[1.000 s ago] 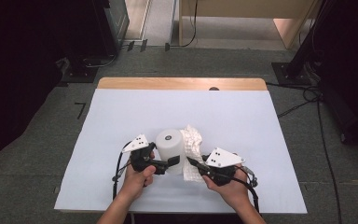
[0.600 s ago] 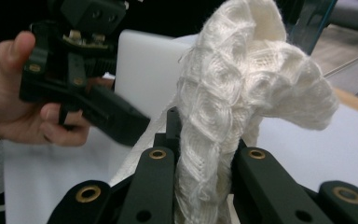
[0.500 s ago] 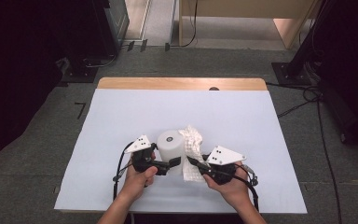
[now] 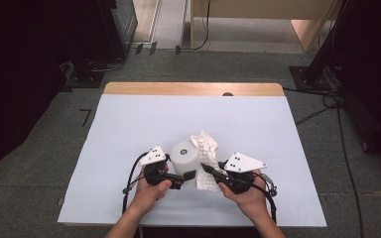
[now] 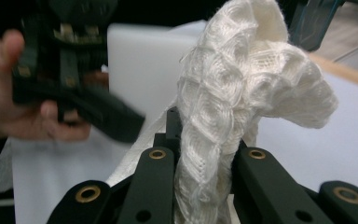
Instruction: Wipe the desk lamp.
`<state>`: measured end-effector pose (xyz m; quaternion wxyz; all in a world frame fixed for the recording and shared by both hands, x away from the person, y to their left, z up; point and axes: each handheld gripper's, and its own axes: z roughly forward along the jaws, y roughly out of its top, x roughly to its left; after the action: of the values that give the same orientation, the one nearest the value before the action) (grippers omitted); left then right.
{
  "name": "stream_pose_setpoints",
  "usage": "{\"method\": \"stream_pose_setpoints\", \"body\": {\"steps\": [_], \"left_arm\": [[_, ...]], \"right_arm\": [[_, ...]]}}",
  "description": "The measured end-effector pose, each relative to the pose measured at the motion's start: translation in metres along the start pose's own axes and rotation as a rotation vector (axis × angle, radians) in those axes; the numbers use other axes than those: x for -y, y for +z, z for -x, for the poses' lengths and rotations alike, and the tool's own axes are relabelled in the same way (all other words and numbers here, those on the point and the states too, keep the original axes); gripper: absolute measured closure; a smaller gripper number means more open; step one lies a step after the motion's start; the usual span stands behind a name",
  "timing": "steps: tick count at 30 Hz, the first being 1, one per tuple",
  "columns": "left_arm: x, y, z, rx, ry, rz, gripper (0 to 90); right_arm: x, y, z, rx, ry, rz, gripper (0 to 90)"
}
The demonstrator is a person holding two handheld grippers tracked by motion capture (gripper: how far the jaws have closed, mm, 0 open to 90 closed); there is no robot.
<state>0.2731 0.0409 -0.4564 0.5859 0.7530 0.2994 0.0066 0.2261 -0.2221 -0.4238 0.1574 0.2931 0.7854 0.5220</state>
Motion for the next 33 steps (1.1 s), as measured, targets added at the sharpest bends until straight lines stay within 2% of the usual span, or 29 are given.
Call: {"method": "stream_pose_setpoints", "body": {"steps": [3, 5, 9, 12, 14, 16, 18, 20, 21, 23, 26, 31, 33], "left_arm": [[-0.003, -0.006, -0.004, 0.004, -0.018, 0.029, 8.1], [-0.003, -0.008, -0.005, 0.008, -0.019, 0.030, 8.1], [0.001, -0.001, -0.002, 0.008, -0.003, -0.002, 8.1], [0.004, 0.006, 0.003, 0.009, 0.016, -0.026, 8.1], [0.003, 0.006, 0.004, 0.003, 0.017, -0.021, 8.1], [0.002, 0.003, 0.001, -0.006, 0.018, -0.012, 8.1], [0.001, -0.001, -0.001, -0.014, 0.017, 0.005, 8.1], [0.000, -0.002, -0.001, -0.048, 0.050, 0.012, 8.1], [0.001, -0.002, -0.001, -0.095, 0.093, 0.001, 8.1], [0.003, 0.001, -0.001, -0.165, 0.149, -0.028, 8.1], [0.008, 0.005, -0.004, -0.246, 0.217, -0.062, 8.1], [0.014, 0.008, -0.005, -0.343, 0.274, -0.082, 8.1], [0.015, 0.008, -0.006, -0.348, 0.274, -0.084, 8.0]], "right_arm": [[0.006, 0.008, 0.001, -0.012, 0.000, -0.056, 80.6], [0.008, 0.010, 0.000, -0.012, -0.006, -0.065, 80.5], [0.002, 0.005, -0.002, 0.003, -0.013, -0.018, 80.6], [-0.003, -0.003, -0.004, 0.023, -0.019, 0.045, 80.6], [-0.003, -0.004, -0.004, 0.025, -0.024, 0.057, 80.6], [0.000, -0.001, -0.002, 0.025, -0.027, 0.032, 80.5], [0.005, 0.005, 0.000, 0.044, -0.033, -0.020, 80.5], [0.010, 0.008, 0.003, 0.060, -0.023, -0.038, 80.5], [0.011, 0.007, 0.005, 0.066, -0.016, -0.033, 80.5], [0.010, 0.003, 0.009, 0.089, 0.002, -0.017, 80.4], [0.008, -0.004, 0.016, 0.123, 0.023, 0.013, 80.4], [0.012, -0.007, 0.023, 0.160, 0.057, 0.021, 80.2], [0.013, -0.007, 0.023, 0.160, 0.062, 0.020, 80.1]]}}
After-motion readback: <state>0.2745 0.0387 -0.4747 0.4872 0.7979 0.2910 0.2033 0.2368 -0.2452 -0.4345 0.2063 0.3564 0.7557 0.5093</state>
